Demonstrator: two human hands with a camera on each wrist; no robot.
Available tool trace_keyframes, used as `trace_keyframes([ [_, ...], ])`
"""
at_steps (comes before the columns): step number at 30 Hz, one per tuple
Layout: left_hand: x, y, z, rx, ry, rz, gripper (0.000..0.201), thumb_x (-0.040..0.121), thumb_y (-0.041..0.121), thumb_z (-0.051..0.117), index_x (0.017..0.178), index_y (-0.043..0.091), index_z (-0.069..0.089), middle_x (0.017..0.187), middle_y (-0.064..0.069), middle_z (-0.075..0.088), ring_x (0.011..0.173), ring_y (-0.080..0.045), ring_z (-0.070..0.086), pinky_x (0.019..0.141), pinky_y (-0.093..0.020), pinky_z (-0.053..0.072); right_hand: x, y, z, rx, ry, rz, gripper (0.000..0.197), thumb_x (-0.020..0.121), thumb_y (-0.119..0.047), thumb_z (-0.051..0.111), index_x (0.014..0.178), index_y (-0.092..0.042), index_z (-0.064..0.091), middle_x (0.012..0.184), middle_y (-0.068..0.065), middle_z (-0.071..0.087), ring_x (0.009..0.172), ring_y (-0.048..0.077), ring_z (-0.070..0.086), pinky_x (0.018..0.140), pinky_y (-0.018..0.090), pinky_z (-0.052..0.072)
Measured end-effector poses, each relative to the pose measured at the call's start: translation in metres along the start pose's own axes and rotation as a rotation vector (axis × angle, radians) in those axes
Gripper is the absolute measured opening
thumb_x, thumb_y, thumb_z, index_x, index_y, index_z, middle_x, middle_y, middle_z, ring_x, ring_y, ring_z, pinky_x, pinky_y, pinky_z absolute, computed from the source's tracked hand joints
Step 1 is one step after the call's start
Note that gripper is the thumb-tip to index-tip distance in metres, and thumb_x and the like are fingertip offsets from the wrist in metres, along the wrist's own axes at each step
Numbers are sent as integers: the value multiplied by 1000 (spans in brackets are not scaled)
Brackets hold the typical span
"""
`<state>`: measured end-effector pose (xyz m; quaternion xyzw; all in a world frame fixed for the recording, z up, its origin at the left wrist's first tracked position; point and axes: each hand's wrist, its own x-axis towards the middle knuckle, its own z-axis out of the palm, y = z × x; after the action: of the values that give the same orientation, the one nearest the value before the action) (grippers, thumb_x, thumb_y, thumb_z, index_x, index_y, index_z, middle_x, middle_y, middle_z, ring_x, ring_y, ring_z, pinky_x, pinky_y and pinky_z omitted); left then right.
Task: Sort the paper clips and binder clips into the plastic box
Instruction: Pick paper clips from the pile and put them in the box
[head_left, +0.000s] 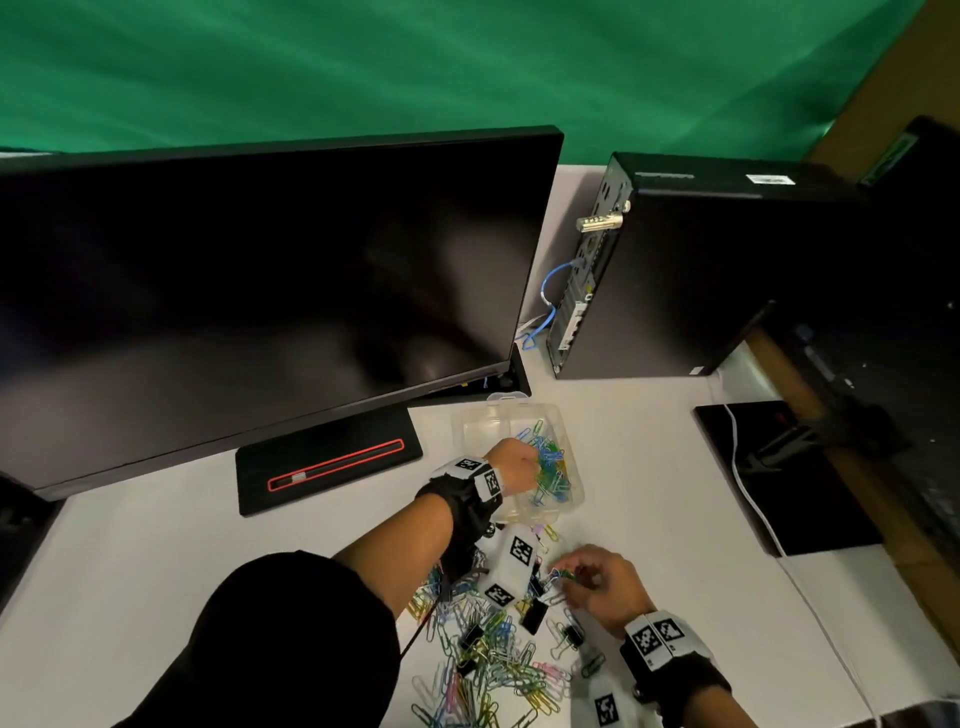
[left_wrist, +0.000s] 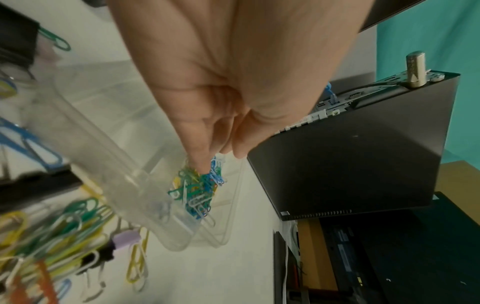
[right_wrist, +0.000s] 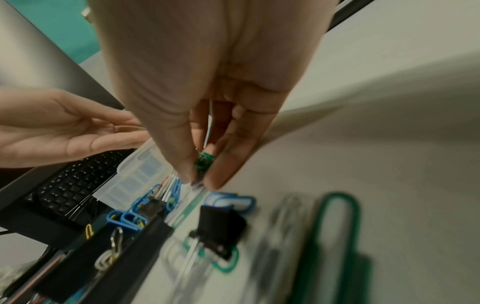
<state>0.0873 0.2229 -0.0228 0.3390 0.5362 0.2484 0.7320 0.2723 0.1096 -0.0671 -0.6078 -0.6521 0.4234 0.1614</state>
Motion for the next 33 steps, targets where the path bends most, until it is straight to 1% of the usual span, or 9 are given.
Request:
trace_keyframes([
  [3, -16, -2, -3, 28, -24, -1, 18, 92, -8, 38, 92, -8, 56, 87, -19, 59, 78, -17, 61, 75, -21, 49, -1, 0, 0, 20, 4, 24, 24, 74, -22, 75, 71, -44, 67, 71, -5, 68, 59, 13, 62, 62, 25, 52],
  [5, -24, -6, -15, 155, 6, 82, 33, 90, -11, 41, 120, -9, 52, 116, -24, 57, 100, -25, 58, 83, -21, 48, -1, -2, 0, 43, 7, 51, 22, 74, -18, 75, 74, -39, 68, 73, 0, 70, 56, 9, 61, 59, 20, 53],
  [8, -48, -13, -36, 304, 23, 188, 35, 88, -13, 41, 118, -5, 56, 97, -14, 63, 73, -16, 58, 62, -16, 47, 2, -8, -1, 83, -4, 107, 9, 75, -13, 74, 81, -19, 72, 76, 3, 70, 59, 4, 60, 55, 3, 44],
  [15, -92, -41, -81, 482, 108, 229, 26, 89, -11, 42, 105, -4, 61, 79, -8, 61, 58, -7, 59, 54, -14, 44, 2, -20, -12, 562, 62, 254, 25, 73, 10, 67, 68, -14, 72, 63, 8, 68, 63, 26, 60, 54, 21, 56],
  [19, -103, -59, -99, 842, 244, 172, 22, 87, 2, 49, 101, 9, 65, 86, 3, 60, 77, -12, 55, 58, -6, 40, 1, -38, -26, 660, 141, 254, 15, 74, 7, 67, 87, 0, 69, 73, 9, 70, 58, 11, 64, 52, 15, 52],
  [22, -114, -73, -106, 1082, 232, 56, 36, 79, 18, 64, 113, 17, 51, 103, 1, 45, 87, -14, 48, 74, -19, 41, 16, -52, -37, 686, 177, 193, 20, 73, 5, 69, 91, -5, 69, 74, 7, 70, 62, 16, 66, 59, 20, 57],
  [26, -118, -88, -105, 1011, 195, 20, 69, 65, 20, 79, 120, 16, 38, 105, 0, 33, 93, -16, 40, 81, -26, 41, 58, -68, -45, 576, 210, 154, 19, 72, 6, 70, 82, -10, 68, 72, 8, 61, 53, 13, 64, 56, 21, 57],
  [30, -117, -90, -104, 960, 244, 57, 73, 62, 17, 81, 120, 15, 37, 106, -1, 35, 90, -14, 40, 77, -22, 38, 95, -66, -44, 462, 219, 193, 16, 72, 1, 73, 81, -12, 69, 79, 13, 65, 63, 23, 65, 65, 33, 60],
  [33, -117, -90, -105, 934, 257, 61, 72, 62, 17, 82, 119, 17, 38, 104, 0, 35, 88, -14, 41, 77, -22, 39, 106, -69, -42, 405, 240, 260, 13, 76, -2, 70, 88, -6, 69, 72, 6, 67, 64, 21, 65, 57, 22, 58],
])
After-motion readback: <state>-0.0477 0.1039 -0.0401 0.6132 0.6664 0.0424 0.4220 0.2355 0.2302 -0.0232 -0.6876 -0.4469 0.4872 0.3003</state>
